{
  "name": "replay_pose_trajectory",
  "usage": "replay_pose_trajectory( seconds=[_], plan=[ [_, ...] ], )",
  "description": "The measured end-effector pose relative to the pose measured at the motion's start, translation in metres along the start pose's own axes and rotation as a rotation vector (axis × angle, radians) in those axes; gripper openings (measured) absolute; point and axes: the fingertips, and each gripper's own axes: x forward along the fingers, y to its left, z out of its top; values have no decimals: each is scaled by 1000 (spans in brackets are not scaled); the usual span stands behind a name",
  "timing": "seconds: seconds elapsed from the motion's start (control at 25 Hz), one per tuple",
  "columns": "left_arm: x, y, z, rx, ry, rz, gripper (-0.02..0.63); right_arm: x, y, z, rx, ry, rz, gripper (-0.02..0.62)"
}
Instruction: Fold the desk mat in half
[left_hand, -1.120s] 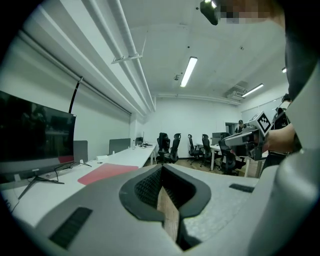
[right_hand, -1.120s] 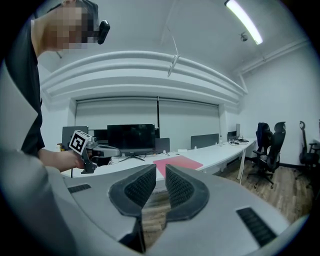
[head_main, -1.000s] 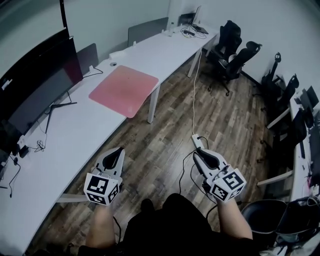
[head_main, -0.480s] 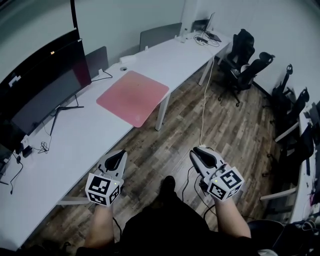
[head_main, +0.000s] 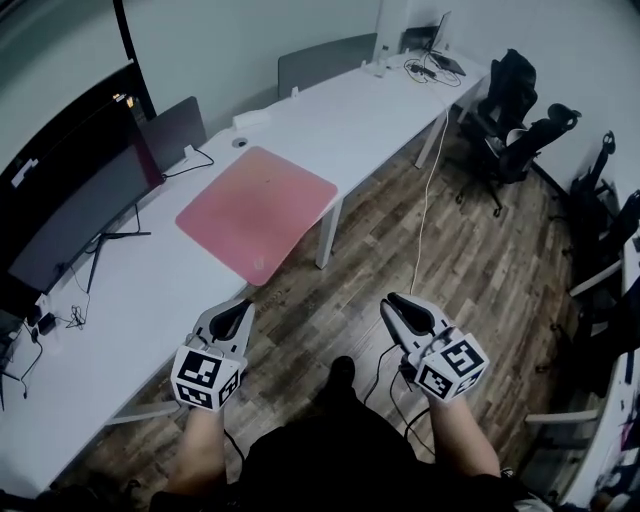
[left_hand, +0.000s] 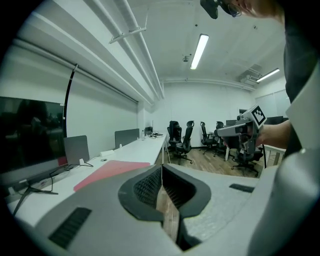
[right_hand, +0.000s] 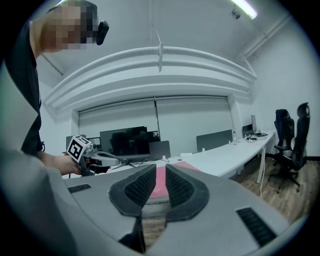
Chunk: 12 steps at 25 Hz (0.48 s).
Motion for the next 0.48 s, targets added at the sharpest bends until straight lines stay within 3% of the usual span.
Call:
replay_pose_trajectory(
  seconds=[0.24,0.48],
  plan=[
    [98,-10,35,17,32,9,5,26,-110,12,26,3,30,55],
    [159,-13,51,43,64,39,5,47,-180,15,57,-3,59,55]
  ],
)
